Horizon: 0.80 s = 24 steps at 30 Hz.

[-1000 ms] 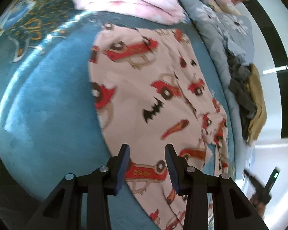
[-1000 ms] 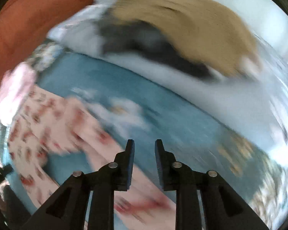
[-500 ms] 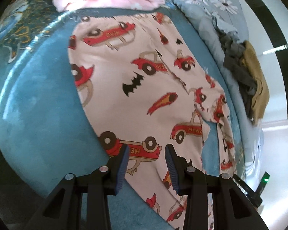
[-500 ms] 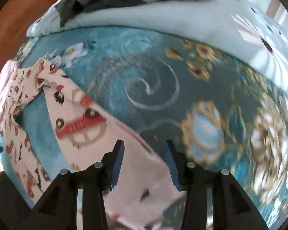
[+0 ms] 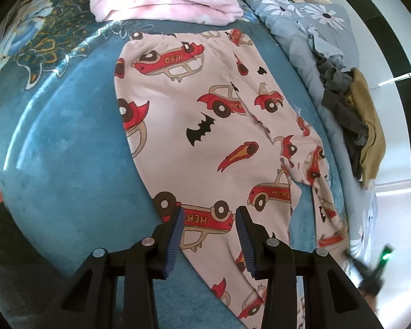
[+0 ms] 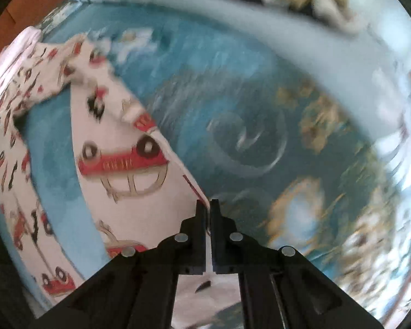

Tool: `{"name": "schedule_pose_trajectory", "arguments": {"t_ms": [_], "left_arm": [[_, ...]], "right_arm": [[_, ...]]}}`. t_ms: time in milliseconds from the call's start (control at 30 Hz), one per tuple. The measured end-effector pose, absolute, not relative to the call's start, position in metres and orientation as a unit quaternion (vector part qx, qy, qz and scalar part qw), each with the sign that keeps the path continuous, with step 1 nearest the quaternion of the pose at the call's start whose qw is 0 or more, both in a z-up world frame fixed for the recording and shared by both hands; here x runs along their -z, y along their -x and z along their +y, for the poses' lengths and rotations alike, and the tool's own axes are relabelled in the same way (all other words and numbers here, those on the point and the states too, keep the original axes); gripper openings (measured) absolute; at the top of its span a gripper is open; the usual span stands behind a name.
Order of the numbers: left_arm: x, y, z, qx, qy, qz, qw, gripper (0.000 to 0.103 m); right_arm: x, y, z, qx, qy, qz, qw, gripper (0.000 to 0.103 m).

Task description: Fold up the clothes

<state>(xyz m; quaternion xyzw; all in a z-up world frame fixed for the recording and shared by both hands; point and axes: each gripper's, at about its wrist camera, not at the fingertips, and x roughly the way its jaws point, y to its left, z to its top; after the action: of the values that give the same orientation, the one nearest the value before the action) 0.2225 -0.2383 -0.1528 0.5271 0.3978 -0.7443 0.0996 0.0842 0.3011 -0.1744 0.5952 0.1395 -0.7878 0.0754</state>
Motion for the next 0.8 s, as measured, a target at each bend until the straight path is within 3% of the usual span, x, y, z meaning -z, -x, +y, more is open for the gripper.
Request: {"name": "schedule_pose_trajectory", "arguments": {"t_ms": [133,200,300,467,567,700,800], "left_arm": [[0.152,-0.224,-0.244,0.744,-0.522,0.404,0.103,0.042],[0.154,-0.223,-0.248,0.741,-0.521,0.411,0.103,0.042],[0.156,-0.225,-0.249,0.740,-0.521,0.413,0.101,0.042],[0.168,-0.233,-0.256,0.727,-0.528,0.425,0.108,0.042],[0.173,-0.235,-0.259,0.719,-0.529,0.437,0.111,0.042],[0.171,-0.233,-0.256,0.725,-0.525,0.432,0.111,0.042],[0.172,-0.231,-0.255,0.728,-0.525,0.428,0.110,0.042]], "right_arm": [[0.079,-0.076,0.286,0.867,-0.439,0.235,-0.003,0.002],[0.058,-0.091,0.273,0.880,-0.380,0.283,-0.019,0.002],[0.095,-0.115,0.256,0.854,-0.385,0.350,-0.020,0.002],[0.205,-0.149,0.269,0.770,-0.507,0.387,-0.002,0.002],[0.216,-0.165,0.275,0.758,-0.523,0.390,0.000,0.003],[0.211,-0.162,0.285,0.771,-0.551,0.319,0.015,0.021],[0.190,-0.157,0.310,0.807,-0.560,0.184,0.028,0.039]]}}
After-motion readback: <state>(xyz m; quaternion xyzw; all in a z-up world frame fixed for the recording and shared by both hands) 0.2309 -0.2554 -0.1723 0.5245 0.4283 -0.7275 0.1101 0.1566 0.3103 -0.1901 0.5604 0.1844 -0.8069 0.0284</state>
